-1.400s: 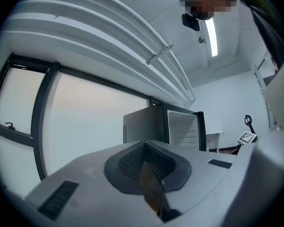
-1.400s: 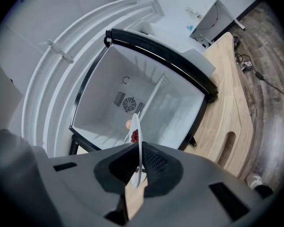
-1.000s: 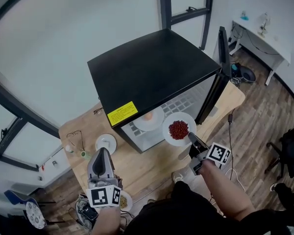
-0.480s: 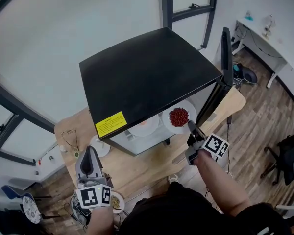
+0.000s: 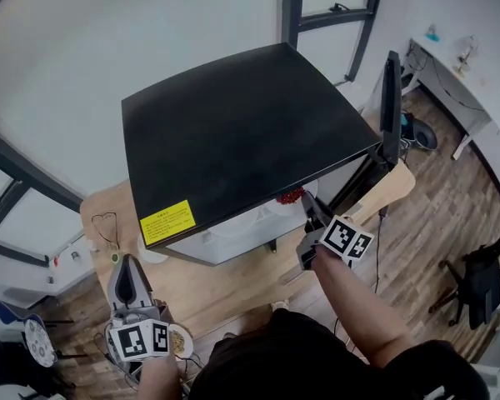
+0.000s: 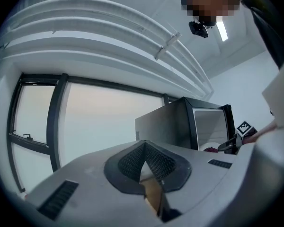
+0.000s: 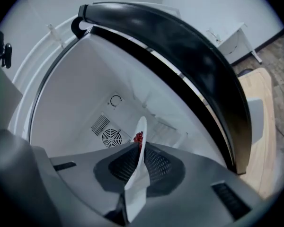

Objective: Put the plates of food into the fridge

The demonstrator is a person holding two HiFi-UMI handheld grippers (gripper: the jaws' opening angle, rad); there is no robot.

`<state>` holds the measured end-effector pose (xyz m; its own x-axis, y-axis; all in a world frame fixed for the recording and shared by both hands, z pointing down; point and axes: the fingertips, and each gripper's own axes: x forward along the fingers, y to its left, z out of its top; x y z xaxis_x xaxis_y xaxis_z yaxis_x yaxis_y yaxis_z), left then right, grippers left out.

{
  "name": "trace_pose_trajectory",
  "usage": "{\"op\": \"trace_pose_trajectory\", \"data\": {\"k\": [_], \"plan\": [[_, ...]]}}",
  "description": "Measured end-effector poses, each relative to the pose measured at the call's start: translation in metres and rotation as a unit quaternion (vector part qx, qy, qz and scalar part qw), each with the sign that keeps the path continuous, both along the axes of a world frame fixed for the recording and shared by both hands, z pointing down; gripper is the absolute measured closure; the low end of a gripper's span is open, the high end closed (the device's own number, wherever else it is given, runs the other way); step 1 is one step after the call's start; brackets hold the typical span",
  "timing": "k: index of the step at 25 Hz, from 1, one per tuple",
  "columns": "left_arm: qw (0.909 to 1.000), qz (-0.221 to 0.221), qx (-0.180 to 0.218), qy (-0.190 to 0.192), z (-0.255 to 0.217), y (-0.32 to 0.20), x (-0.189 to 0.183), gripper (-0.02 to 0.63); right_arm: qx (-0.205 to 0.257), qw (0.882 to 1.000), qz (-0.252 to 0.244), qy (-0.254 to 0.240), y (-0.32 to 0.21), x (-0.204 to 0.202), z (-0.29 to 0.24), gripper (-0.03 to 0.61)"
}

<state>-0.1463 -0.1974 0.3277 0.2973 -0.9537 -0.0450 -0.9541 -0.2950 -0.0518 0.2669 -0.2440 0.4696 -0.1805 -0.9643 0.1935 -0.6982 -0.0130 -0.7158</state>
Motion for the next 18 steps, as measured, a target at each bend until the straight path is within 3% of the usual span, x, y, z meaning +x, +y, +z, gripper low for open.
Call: {"op": "trace_pose_trajectory", "data": {"k": [5,11,18], "plan": [[0.9998,-0.016,-0.008,-0.001,0.005,0.001,-0.002,0.611,-0.04,0.994,-0.023,0.097,-0.017,-0.003,0.007,0.507],[0.9996,-0.027,-0.005,-0.002,0.002,0.001,-0.008,0.611,-0.081,0.968,-0.031,0.237,-0.023,-0.004,0.017,0.426],[0.9997,-0.026,-0.002,-0.003,-0.002,0.002,-0.011,0.611,-0.102,0.953,-0.005,0.285,-0.019,0.007,0.021,0.405]]}}
